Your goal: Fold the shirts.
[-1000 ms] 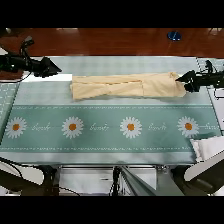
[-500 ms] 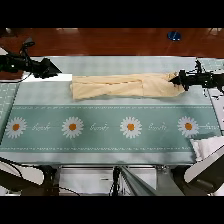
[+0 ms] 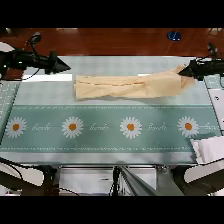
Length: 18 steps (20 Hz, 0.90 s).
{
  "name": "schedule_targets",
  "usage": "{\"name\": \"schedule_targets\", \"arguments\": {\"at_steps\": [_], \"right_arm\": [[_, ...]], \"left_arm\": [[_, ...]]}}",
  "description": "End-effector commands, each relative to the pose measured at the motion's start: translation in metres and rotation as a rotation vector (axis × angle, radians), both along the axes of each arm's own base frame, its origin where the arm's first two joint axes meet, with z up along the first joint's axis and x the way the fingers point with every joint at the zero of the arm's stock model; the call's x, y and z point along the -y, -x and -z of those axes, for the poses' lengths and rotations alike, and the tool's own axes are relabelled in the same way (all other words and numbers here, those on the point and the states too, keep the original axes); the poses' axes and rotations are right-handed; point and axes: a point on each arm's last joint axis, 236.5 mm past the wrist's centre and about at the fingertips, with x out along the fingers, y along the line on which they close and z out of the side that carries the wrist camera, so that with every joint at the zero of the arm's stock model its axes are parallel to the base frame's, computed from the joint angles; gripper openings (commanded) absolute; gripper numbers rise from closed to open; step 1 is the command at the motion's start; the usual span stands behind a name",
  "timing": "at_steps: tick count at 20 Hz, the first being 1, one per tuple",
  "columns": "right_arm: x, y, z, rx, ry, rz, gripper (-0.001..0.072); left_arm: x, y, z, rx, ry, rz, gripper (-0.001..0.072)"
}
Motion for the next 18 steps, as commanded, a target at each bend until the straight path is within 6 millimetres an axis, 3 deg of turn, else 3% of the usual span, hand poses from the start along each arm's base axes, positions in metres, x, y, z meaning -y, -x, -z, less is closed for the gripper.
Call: {"name": "schedule_targets", "arguments": {"at_steps": [1, 3, 5, 10, 15, 18], "right_arm": [[0.008, 0.015, -0.063, 0.084, 0.116, 0.026, 0.0026], [0.002, 0.023, -0.092, 0.124, 0.130, 0.027, 0.0026], [-0.004, 0.038, -0.106, 0.120, 0.157, 0.004, 0.0026], [-0.012, 0.074, -0.120, 0.063, 0.187, -0.059, 0.0026], [-0.012, 0.099, -0.131, 0.028, 0.232, -0.073, 0.0026], [-0.012, 0.099, -0.140, 0.059, 0.244, -0.061, 0.0026]], "left_arm": [[0.082, 0.020, -0.014, 0.012, 0.074, 0.132, 0.0042], [0.131, 0.042, -0.013, 0.000, 0.075, 0.227, 0.0042], [0.171, 0.057, -0.013, 0.001, 0.075, 0.269, 0.0042], [0.252, 0.060, -0.012, 0.056, 0.083, 0.193, 0.0042], [0.303, 0.076, 0.017, -0.013, 0.087, 0.154, 0.0041], [0.321, 0.094, 0.045, -0.097, 0.073, 0.169, 0.0040]]}}
